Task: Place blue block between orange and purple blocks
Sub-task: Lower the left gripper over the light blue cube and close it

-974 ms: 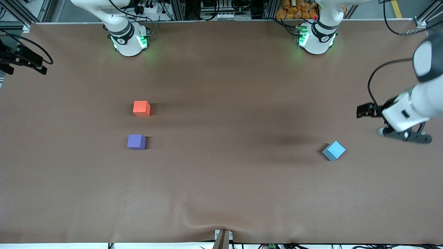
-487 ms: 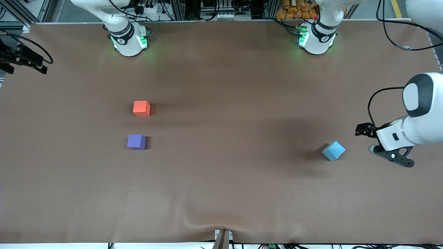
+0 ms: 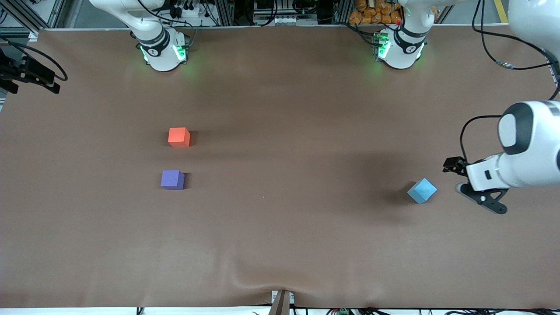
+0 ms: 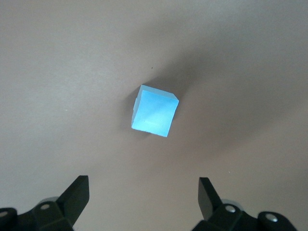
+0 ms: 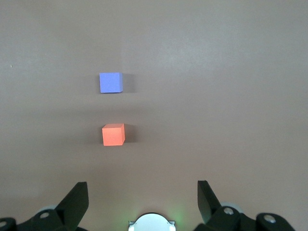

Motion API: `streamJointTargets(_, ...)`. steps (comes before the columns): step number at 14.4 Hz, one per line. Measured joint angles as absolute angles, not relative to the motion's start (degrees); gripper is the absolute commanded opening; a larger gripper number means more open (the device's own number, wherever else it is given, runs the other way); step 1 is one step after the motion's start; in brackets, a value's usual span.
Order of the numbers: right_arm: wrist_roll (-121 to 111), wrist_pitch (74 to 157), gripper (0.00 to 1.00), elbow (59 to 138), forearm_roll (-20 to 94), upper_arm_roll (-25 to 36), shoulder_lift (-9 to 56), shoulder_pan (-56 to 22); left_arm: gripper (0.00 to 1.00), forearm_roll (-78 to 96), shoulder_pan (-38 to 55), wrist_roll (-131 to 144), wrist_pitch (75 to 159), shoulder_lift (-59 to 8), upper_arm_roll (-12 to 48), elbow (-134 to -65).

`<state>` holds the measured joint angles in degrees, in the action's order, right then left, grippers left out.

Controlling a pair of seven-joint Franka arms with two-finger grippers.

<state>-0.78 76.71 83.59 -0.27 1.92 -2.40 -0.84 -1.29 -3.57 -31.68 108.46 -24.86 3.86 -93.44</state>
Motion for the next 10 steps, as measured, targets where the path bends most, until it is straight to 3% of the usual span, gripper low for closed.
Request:
streamJointTargets(7,-0.8,76.7,1.00,83.6,-0.3,2.1,-2.4,-0.7,1.00,-5.1,-3.6,-32.0,131.7,-26.3,4.1,-112.3)
streamJointTargets(10,-0.8,76.7,1.00,83.6,-0.3,2.1,-2.3,-0.7,1.00,-5.1,-4.6,-32.1,136.4,-26.3,3.8,-116.2)
